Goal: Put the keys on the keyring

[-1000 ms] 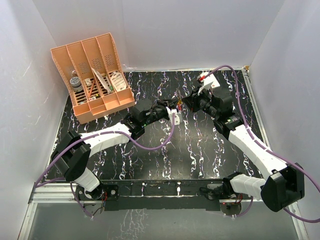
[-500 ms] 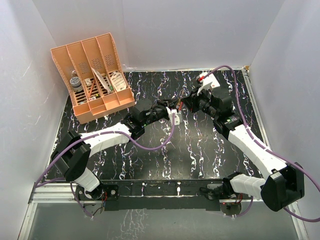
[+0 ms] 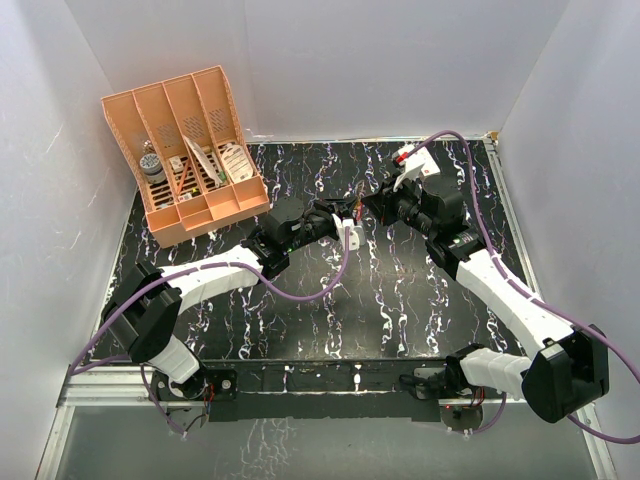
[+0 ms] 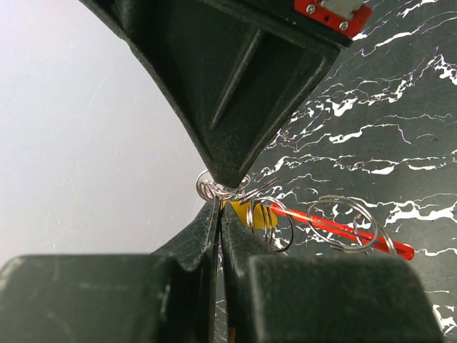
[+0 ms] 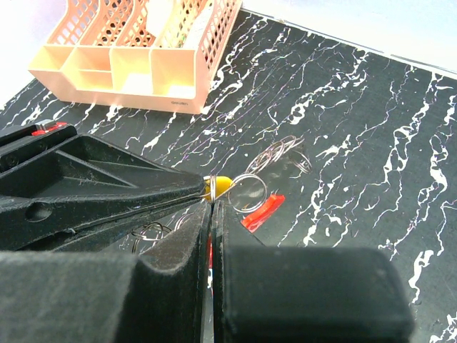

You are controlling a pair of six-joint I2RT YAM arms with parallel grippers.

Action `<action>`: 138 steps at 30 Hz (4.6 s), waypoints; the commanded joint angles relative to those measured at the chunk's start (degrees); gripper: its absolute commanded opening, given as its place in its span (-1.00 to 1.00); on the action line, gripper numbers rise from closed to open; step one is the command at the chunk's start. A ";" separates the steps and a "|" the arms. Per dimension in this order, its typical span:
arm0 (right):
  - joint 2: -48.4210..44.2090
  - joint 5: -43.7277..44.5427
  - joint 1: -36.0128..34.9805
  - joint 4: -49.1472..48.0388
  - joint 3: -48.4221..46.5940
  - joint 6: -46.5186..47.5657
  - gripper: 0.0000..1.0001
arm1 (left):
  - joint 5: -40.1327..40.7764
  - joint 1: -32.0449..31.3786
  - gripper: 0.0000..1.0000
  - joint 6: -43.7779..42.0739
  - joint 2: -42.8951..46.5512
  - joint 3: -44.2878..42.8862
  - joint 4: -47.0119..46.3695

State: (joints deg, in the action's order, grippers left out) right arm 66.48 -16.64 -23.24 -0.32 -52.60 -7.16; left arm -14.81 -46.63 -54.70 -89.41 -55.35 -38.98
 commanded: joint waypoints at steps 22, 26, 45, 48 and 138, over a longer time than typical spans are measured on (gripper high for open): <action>-3.45 -1.00 -0.53 -0.85 0.28 0.99 -1.00 | -0.75 -0.03 -1.00 -1.51 1.44 -0.86 -2.76; -3.48 -1.02 -0.57 0.16 0.01 1.30 -1.00 | -0.58 -0.04 -1.00 -1.75 1.40 -0.97 -2.68; 3.20 -5.14 -0.79 18.66 -13.17 5.12 -1.00 | -2.23 -0.03 -1.00 -4.35 1.59 -1.24 -1.58; 5.14 -6.82 -0.83 23.92 -17.20 6.02 -1.00 | -2.24 -0.04 -1.00 -4.91 1.83 -0.91 -1.80; 10.47 3.54 -0.16 39.61 -29.75 -2.35 -0.06 | 2.98 1.45 -1.00 -1.90 1.60 0.65 -12.94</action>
State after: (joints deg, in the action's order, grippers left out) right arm 80.68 -17.65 -23.83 45.01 -84.77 -8.32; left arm -12.27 -45.76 -58.89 -89.52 -51.81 -49.58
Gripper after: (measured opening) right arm 0.469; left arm 0.008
